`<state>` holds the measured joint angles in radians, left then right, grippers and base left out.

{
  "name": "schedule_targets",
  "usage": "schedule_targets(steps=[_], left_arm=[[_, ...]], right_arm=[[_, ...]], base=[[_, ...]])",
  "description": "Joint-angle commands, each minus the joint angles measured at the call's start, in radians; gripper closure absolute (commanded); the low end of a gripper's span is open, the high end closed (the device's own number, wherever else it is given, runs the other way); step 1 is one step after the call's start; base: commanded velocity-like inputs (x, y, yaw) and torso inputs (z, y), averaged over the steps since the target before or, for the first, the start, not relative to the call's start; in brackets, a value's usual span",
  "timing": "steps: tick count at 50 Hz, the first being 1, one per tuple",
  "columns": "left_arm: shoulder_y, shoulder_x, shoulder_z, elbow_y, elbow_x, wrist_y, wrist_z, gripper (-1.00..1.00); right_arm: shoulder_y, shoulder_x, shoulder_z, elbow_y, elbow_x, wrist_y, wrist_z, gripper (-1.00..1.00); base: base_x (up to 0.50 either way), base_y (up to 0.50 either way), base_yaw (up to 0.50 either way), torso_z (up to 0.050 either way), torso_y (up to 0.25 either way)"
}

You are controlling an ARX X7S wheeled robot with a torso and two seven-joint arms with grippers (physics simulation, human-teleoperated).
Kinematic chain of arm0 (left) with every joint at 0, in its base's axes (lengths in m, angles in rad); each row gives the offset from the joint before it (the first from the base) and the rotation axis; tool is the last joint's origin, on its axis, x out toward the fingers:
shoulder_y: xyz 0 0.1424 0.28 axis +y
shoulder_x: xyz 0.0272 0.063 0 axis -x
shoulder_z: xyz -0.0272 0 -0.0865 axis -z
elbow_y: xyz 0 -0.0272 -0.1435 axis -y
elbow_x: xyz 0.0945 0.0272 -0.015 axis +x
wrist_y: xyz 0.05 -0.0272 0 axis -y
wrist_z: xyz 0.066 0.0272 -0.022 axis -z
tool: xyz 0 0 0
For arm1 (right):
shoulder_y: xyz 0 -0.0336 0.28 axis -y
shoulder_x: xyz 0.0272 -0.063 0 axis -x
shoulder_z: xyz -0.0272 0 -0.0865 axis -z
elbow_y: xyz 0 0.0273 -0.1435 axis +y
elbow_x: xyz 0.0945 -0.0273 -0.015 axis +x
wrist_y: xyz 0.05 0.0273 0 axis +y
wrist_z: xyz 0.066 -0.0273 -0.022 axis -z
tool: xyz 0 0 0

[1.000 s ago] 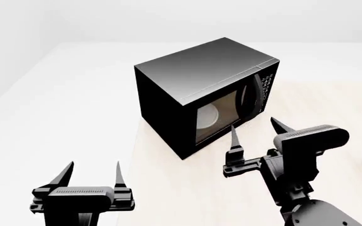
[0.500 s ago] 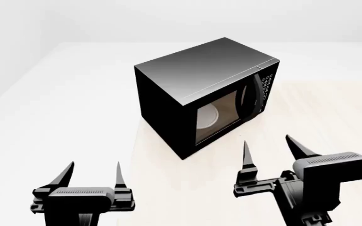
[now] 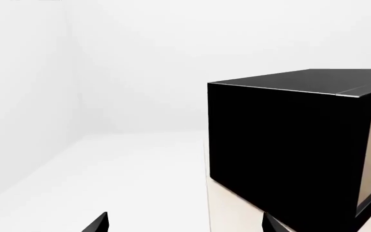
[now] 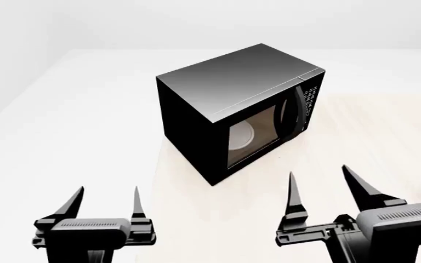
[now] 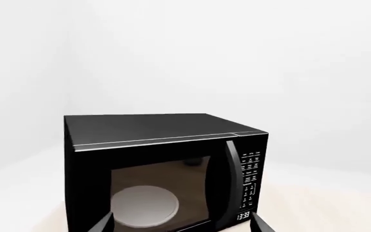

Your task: Close the microwave.

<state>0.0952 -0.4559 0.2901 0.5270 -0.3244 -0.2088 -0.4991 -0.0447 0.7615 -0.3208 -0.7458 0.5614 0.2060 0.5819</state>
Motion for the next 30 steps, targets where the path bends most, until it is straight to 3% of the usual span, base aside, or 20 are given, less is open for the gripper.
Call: schedule_targets(steps=[1, 27, 30], left_arm=[[0.012, -0.005, -0.006, 0.023, -0.002, 0.02, -0.003, -1.0], [0.024, -0.02, -0.011, 0.076, -0.008, 0.012, -0.018, -1.0], [0.029, -0.022, -0.013, 0.078, -0.008, 0.017, -0.018, -1.0]], right_arm=[[-0.06, 0.001, 0.003, -0.039, -0.076, -0.071, 0.012, -1.0], [-0.119, -0.03, 0.02, -0.032, -0.239, -0.256, 0.021, -1.0], [-0.106, -0.019, 0.024, -0.141, -0.227, -0.166, 0.068, -1.0]], base=[[0.0, 0.0, 0.0, 0.0, 0.0], [0.0, 0.0, 0.0, 0.0, 0.0], [0.0, 0.0, 0.0, 0.0, 0.0]])
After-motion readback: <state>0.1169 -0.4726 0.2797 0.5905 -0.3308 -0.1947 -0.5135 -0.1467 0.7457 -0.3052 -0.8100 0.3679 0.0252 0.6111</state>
